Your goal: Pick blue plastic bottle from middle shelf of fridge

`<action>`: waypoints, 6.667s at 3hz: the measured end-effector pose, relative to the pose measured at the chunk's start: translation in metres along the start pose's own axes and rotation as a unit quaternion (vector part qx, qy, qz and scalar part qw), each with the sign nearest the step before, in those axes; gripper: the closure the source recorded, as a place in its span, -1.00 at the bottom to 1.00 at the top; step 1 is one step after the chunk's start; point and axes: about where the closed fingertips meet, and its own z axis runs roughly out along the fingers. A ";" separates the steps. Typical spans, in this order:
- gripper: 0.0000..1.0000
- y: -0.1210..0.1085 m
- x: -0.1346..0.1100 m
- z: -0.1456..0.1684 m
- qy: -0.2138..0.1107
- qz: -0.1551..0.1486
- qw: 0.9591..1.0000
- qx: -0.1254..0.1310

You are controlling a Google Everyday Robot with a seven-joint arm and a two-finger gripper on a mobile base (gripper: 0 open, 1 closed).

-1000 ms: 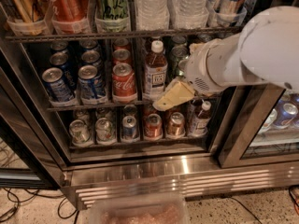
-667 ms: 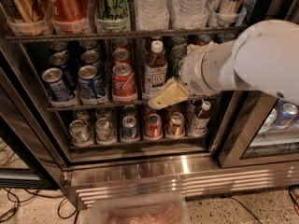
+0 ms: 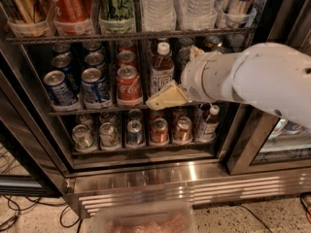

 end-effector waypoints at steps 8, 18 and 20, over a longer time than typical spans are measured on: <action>-0.76 -0.020 -0.007 0.071 -0.050 0.023 0.998 0.021; 1.00 -0.014 -0.050 0.009 -0.084 -0.030 0.996 0.030; 1.00 0.001 -0.041 -0.018 -0.069 -0.040 0.997 -0.008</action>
Offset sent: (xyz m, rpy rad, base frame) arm 0.0305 0.0100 -0.0104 0.0855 -0.0792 -0.0246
